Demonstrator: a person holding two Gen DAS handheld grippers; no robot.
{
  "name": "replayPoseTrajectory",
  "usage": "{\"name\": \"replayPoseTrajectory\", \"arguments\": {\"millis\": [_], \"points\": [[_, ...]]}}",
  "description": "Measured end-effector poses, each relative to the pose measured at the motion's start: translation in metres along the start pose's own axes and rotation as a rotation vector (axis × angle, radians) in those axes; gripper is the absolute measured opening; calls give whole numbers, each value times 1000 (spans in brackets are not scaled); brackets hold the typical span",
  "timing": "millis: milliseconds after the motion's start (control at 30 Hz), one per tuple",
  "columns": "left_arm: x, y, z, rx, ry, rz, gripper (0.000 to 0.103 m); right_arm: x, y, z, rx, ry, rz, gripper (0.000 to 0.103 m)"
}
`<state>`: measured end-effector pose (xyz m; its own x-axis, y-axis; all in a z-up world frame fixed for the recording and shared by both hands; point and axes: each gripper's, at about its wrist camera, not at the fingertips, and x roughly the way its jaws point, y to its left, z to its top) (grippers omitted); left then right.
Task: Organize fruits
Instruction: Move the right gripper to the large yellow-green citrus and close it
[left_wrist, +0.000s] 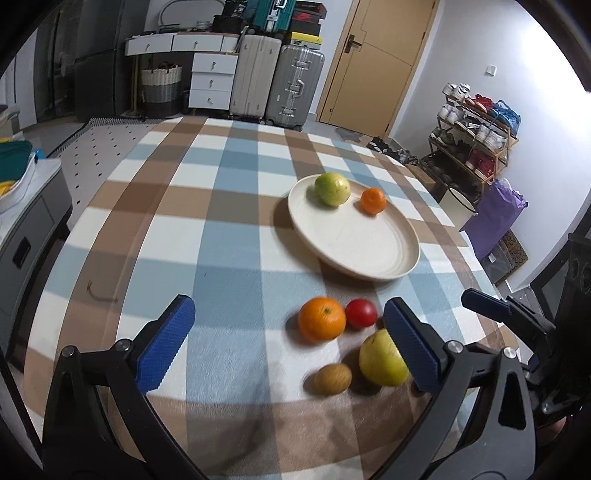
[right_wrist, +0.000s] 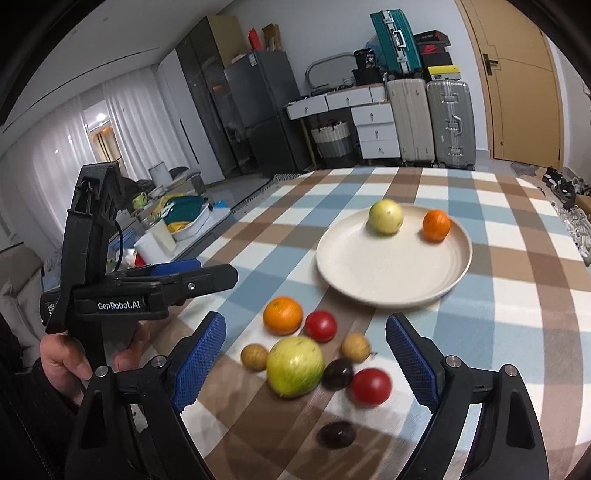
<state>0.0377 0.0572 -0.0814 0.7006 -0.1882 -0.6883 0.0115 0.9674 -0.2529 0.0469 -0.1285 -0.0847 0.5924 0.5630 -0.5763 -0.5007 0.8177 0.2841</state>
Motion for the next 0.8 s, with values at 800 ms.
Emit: {"name": "replayPoseTrajectory", "arguments": {"millis": [800], "points": [[3,40,-32,-80,10,-11,102,45,22,-27,-64,157,-4,78]]}}
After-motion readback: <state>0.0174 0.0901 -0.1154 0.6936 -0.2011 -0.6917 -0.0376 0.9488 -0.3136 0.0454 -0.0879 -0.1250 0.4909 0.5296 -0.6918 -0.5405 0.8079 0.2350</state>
